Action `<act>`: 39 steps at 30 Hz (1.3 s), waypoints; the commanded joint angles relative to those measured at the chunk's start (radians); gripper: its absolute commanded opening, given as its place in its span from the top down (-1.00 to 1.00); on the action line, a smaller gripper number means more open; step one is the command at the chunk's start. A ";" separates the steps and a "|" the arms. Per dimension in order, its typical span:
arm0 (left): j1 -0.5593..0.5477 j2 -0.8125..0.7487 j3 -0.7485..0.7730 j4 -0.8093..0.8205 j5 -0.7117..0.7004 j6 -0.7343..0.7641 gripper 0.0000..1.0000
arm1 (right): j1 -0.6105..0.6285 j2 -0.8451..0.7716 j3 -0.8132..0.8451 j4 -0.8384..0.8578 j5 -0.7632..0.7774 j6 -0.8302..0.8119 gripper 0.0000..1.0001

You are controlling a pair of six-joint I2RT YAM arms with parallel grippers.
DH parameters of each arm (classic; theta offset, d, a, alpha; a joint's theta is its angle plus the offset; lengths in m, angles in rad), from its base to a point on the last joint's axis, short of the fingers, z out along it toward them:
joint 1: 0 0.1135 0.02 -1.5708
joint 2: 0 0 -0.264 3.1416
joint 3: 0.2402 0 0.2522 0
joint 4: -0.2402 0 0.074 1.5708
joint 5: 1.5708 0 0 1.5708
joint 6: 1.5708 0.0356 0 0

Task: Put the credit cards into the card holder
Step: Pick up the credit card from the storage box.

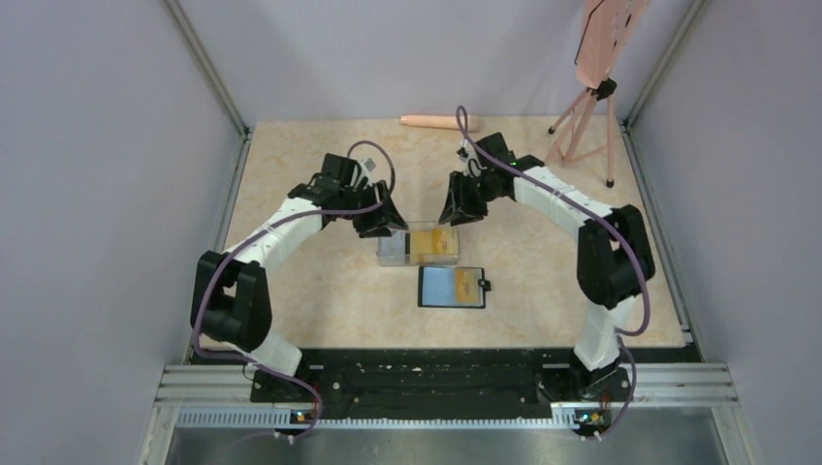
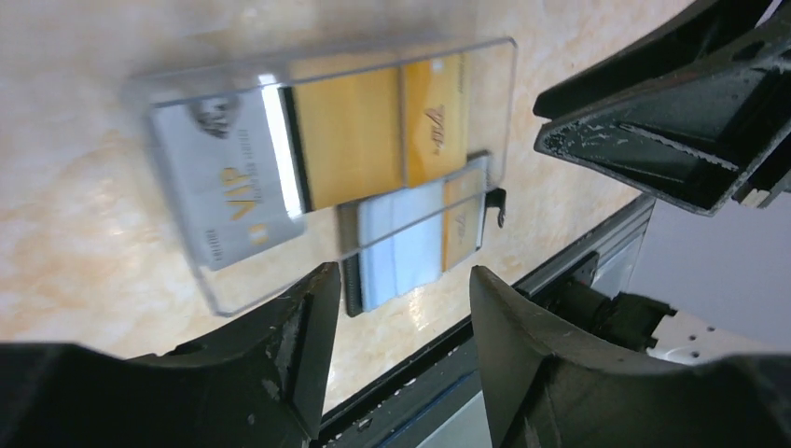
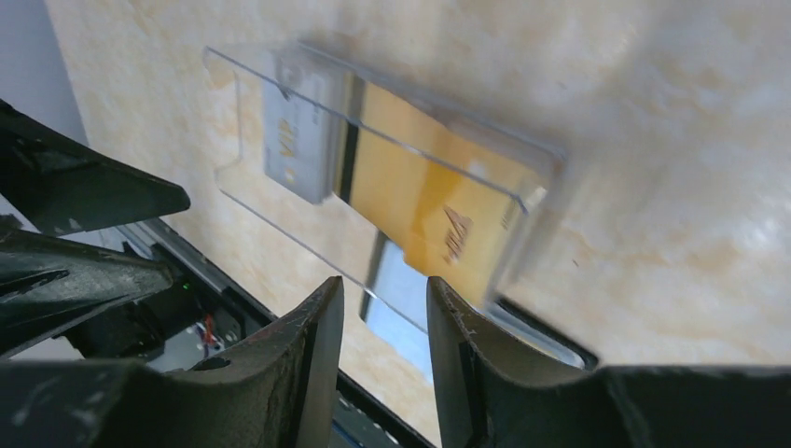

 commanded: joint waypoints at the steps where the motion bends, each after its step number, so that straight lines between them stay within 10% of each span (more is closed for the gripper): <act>1: 0.129 -0.066 -0.045 0.020 0.091 0.013 -0.15 | 0.060 0.144 0.189 0.001 -0.072 0.045 0.27; 9: 0.195 0.077 0.080 -0.219 -0.077 0.213 0.02 | 0.133 0.383 0.413 0.000 -0.157 0.110 0.49; 30: 0.115 0.214 -0.048 -0.014 0.050 0.075 1.00 | 0.190 0.474 0.427 -0.120 -0.048 0.025 0.55; 39: 0.111 0.139 -0.117 0.121 0.067 0.004 0.79 | 0.192 0.504 0.458 -0.124 -0.020 0.012 0.55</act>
